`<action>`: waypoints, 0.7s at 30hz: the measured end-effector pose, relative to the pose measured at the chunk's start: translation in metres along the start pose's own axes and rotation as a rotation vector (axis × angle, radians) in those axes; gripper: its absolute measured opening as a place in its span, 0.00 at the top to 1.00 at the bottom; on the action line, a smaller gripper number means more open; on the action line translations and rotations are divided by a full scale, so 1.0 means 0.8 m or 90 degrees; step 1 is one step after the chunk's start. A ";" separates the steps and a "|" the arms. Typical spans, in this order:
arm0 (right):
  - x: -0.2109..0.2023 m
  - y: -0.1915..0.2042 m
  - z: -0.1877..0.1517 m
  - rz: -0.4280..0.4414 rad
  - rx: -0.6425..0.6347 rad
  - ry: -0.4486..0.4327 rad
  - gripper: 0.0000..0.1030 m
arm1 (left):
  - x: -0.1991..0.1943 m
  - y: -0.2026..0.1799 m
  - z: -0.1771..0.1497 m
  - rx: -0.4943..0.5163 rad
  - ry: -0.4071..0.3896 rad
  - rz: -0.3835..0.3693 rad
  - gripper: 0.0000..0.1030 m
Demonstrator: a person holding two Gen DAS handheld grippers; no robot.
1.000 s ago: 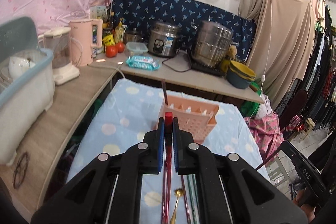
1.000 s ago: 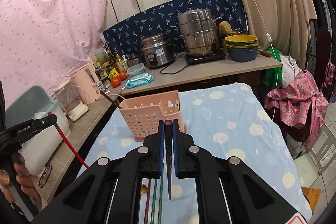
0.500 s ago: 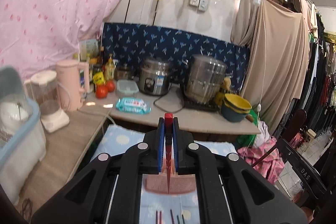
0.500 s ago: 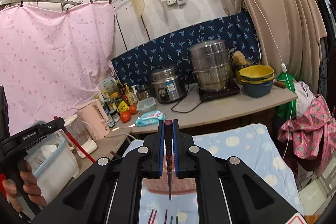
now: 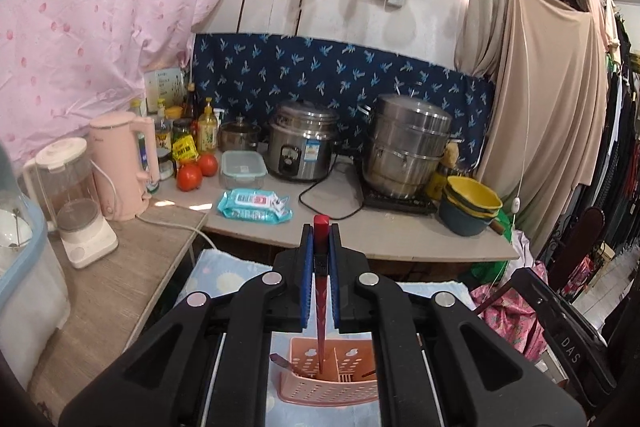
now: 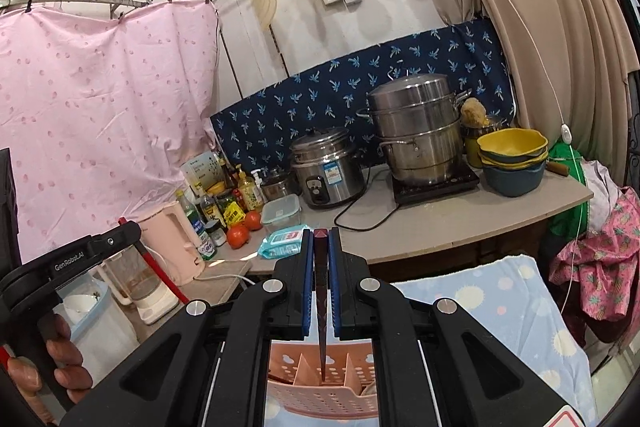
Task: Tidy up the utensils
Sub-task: 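Lift the chopstick with the left gripper while the right carries its chopstick to the basket, then drop the chopsticks into the pink basket by opening both grippers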
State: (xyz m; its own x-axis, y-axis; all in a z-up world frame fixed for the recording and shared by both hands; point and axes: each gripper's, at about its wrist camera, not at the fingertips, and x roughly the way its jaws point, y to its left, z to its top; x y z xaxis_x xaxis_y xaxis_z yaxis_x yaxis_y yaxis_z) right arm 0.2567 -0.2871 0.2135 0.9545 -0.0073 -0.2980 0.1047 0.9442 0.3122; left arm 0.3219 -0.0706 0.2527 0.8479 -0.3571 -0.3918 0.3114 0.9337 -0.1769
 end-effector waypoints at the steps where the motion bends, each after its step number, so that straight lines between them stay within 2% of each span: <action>1: 0.006 -0.002 -0.007 -0.001 0.001 0.010 0.93 | 0.006 0.001 -0.004 0.001 0.006 0.001 0.93; 8: 0.040 -0.014 -0.043 -0.008 0.005 0.062 0.93 | 0.043 0.011 -0.028 -0.002 0.046 0.007 0.93; 17: 0.057 -0.021 -0.060 -0.020 0.009 0.087 0.93 | 0.063 0.019 -0.046 -0.012 0.078 0.004 0.93; 20: 0.054 -0.023 -0.059 -0.024 0.018 0.079 0.88 | 0.062 0.021 -0.049 -0.013 0.080 0.007 0.90; 21: 0.052 -0.024 -0.059 -0.026 0.020 0.077 0.87 | 0.061 0.021 -0.050 -0.014 0.081 0.010 0.83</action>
State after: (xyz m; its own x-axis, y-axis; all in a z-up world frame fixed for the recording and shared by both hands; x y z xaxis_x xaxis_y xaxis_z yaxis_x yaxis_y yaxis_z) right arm 0.2816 -0.2901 0.1527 0.9088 -0.0043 -0.4172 0.1536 0.9332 0.3249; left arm 0.3514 -0.0732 0.1944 0.7910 -0.3440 -0.5059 0.2878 0.9390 -0.1884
